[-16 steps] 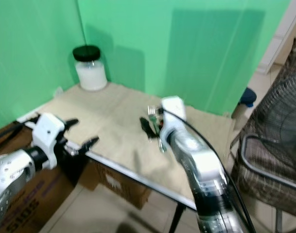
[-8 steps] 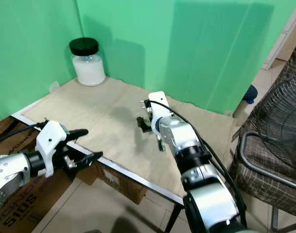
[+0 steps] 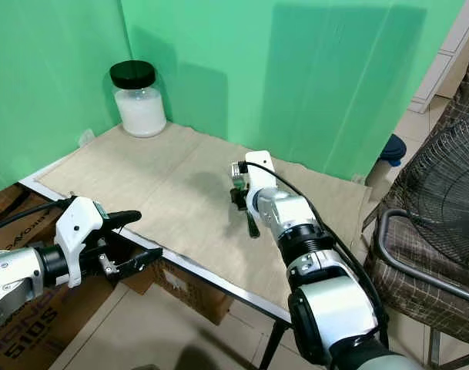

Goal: Setting the table

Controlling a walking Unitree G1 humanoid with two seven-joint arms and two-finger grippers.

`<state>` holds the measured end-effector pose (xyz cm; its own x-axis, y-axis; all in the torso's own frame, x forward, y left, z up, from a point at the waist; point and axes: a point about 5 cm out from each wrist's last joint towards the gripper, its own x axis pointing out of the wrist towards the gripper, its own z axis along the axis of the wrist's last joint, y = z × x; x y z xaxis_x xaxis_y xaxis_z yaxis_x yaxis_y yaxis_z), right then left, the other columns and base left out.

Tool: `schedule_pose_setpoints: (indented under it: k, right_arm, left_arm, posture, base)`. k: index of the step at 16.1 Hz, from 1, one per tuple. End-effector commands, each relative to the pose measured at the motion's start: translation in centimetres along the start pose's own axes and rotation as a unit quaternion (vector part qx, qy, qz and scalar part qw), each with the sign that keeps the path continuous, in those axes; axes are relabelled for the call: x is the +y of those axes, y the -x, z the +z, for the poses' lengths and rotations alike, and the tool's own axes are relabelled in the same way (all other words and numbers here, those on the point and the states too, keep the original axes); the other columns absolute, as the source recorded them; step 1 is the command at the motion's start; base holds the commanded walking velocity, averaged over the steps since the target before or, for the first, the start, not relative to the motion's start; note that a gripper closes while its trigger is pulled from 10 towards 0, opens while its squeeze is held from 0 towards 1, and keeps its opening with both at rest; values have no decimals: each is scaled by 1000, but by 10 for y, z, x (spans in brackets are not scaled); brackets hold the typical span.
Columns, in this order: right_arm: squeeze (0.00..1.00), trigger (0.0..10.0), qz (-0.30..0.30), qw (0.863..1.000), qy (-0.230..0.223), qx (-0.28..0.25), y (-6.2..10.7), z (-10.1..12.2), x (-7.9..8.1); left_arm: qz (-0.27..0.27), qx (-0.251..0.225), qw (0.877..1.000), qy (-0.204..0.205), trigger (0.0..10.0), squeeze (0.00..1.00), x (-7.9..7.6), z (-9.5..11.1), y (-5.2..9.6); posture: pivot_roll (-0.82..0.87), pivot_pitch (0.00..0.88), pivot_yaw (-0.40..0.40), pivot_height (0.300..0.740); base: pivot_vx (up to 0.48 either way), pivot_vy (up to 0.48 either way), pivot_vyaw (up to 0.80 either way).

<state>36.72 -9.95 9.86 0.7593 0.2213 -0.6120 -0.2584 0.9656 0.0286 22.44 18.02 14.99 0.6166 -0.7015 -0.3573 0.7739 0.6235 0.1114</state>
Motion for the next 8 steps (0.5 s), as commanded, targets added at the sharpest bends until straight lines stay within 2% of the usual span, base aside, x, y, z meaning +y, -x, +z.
schedule_pose_setpoints:
  k: [1,8]
  right_arm:
    - [0,0,1,1000,-5,-4,0,3,-1]
    - [0,0,15,1000,-10,9,-3,1,2]
  left_arm:
    - [-9,-10,1000,-12,10000,0,-2,7,1]
    - [-22,-10,1000,-7,10000,0,-6,7,1]
  posture:
    - [75,0,-10,740]
    - [76,0,-18,740]
  base:
    - [0,0,0]
    - [0,0,0]
